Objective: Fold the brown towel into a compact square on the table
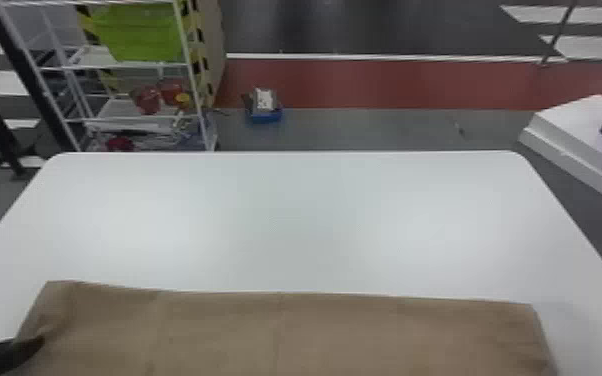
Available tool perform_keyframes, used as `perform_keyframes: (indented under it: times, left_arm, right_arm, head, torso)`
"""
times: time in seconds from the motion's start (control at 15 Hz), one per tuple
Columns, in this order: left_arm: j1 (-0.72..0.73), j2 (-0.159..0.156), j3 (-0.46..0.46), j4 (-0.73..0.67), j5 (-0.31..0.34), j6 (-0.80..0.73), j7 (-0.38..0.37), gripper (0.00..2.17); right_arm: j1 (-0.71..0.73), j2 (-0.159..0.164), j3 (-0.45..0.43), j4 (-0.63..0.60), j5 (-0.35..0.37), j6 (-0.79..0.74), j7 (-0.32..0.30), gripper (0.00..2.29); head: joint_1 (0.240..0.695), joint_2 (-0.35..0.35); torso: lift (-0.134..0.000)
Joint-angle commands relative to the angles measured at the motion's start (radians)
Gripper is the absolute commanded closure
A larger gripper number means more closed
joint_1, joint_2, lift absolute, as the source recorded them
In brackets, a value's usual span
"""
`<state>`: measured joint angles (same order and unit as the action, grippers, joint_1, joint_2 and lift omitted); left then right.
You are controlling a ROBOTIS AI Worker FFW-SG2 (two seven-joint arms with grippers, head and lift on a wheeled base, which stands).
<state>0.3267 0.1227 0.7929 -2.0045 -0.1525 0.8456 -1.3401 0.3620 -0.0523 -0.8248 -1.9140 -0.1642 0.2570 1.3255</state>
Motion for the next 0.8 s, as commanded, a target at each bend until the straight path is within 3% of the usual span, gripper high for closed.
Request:
perform_keyframes:
  times: [0.0,0.13,0.27,0.4,0.53,0.67,0.73]
  left_arm:
    - [-0.047,0.034,0.031,0.015,-0.028,0.028,-0.001,2.13]
    - [-0.089,0.058,0.032,0.05,-0.067,0.043,0.003,2.13]
    - [-0.089,0.044,0.028,0.009,-0.042,0.123,-0.005,2.14]
    - [-0.058,-0.009,-0.004,-0.126,0.011,0.209,-0.016,2.14]
    - [-0.032,-0.054,-0.075,-0.258,0.074,0.329,-0.014,2.14]
    - [-0.008,-0.115,-0.17,-0.389,0.088,0.405,-0.004,2.14]
    - [0.011,-0.125,-0.241,-0.428,0.08,0.409,0.009,2.14]
  right_arm:
    - [0.0,0.0,0.006,0.0,0.0,0.0,0.0,0.09]
    - [0.0,0.002,0.01,0.001,0.0,0.0,0.0,0.09]
    - [0.0,0.003,0.01,0.0,0.002,0.0,0.0,0.09]
    - [0.002,0.005,0.012,0.001,0.005,0.0,0.0,0.09]
    - [0.003,0.005,0.012,0.001,0.005,0.0,0.0,0.09]
    - [0.003,0.006,0.012,0.001,0.003,0.0,0.0,0.09]
    - [0.003,0.006,0.012,0.001,0.003,0.0,0.0,0.09]
  head:
    - [0.695,0.051]
    - [0.695,0.086]
    - [0.695,0.119]
    - [0.695,0.116]
    - [0.695,0.068]
    - [0.695,-0.014]
    - [0.695,-0.104]
  torso:
    - [-0.134]
    - [-0.134]
    - [-0.134]
    - [-0.134]
    - [-0.134]
    - [-0.134]
    - [-0.134]
